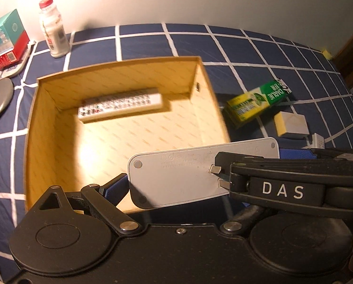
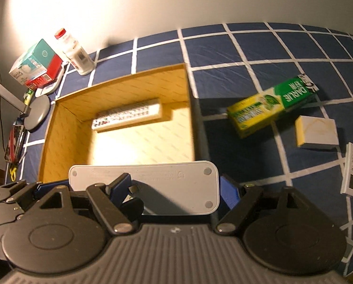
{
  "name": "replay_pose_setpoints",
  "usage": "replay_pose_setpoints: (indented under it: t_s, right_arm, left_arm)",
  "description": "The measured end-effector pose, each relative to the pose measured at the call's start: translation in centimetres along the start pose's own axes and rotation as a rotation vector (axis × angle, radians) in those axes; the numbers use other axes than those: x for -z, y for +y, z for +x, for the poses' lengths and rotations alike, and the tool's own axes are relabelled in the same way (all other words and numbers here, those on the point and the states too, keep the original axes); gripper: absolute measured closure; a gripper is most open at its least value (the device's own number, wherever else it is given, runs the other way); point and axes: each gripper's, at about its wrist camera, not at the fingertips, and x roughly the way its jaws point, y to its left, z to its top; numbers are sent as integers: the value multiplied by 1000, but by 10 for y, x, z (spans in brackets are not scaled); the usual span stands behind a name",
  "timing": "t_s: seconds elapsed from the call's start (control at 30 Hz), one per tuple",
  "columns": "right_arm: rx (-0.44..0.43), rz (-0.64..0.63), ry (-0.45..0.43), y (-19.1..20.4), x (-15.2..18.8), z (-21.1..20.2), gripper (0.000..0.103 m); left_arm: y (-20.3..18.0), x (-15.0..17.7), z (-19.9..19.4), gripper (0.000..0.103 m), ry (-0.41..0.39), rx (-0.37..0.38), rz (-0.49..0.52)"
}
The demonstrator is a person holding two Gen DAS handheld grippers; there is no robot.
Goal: Organize objects
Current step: 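Carry the white plate with the right gripper and lower it into the box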
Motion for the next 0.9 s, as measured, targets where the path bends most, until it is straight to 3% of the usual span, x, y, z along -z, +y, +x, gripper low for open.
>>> replay_pose_setpoints:
  t_s: [0.43, 0.9]
  right_arm:
    - [-7, -54, 17, 67, -46, 45, 23]
    - [7, -79, 121, 88, -109, 148, 23]
  left_arm:
    - [79, -40, 17, 10, 0, -4, -54]
    - [138, -95, 100, 13, 93, 10, -110]
